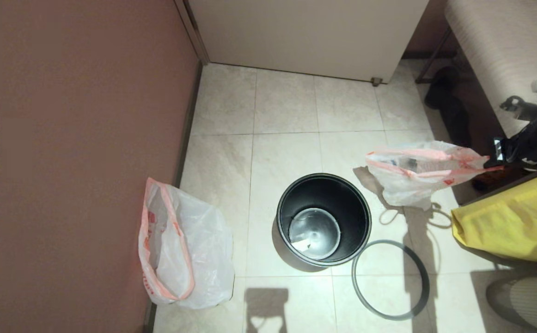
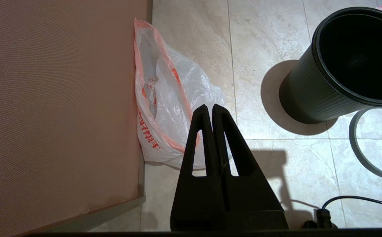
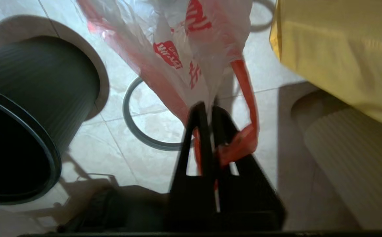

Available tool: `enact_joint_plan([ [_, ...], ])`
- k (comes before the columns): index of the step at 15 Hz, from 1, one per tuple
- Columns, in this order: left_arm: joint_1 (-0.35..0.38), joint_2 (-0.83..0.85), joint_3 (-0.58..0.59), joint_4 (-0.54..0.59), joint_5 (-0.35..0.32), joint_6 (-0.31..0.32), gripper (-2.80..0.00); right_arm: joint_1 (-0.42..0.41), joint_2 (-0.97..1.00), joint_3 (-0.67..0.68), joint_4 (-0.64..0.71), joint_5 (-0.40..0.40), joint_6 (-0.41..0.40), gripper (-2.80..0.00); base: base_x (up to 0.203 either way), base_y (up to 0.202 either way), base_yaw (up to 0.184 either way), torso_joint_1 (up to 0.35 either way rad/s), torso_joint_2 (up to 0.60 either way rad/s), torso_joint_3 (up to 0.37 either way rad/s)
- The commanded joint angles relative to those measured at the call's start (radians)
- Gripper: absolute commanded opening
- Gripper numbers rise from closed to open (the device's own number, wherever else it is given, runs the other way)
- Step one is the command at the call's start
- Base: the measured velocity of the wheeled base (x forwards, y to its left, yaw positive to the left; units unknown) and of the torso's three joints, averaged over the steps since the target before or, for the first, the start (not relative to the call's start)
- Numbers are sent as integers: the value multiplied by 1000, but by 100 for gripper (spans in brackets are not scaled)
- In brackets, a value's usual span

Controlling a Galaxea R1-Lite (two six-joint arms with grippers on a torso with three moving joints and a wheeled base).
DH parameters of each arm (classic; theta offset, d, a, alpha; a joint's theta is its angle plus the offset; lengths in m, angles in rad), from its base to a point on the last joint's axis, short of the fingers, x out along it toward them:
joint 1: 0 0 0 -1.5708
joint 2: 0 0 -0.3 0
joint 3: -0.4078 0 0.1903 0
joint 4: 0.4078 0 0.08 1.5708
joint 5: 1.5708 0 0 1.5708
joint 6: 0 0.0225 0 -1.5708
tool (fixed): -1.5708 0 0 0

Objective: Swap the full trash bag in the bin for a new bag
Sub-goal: Place the trash bag on the floor

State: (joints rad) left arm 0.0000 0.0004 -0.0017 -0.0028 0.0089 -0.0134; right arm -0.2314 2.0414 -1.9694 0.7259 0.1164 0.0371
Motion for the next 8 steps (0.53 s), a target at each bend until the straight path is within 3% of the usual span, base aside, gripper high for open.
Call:
enact_joint_plan([
  [1,0,0,0,0,0,0,-280,3,-10,2,14,3,38,0,0,0,0,0,0,0],
  [3,0,0,0,0,0,0,-280,4,0,2,-9,31,104,0,0,0,0,0,0,0],
  [6,0,0,0,0,0,0,-280,3,-18,7,-88,133,294,0,0,0,0,0,0,0],
  [8,0,0,0,0,0,0,-280,2,-62,32,-62,139,302,0,0,0,0,0,0,0],
])
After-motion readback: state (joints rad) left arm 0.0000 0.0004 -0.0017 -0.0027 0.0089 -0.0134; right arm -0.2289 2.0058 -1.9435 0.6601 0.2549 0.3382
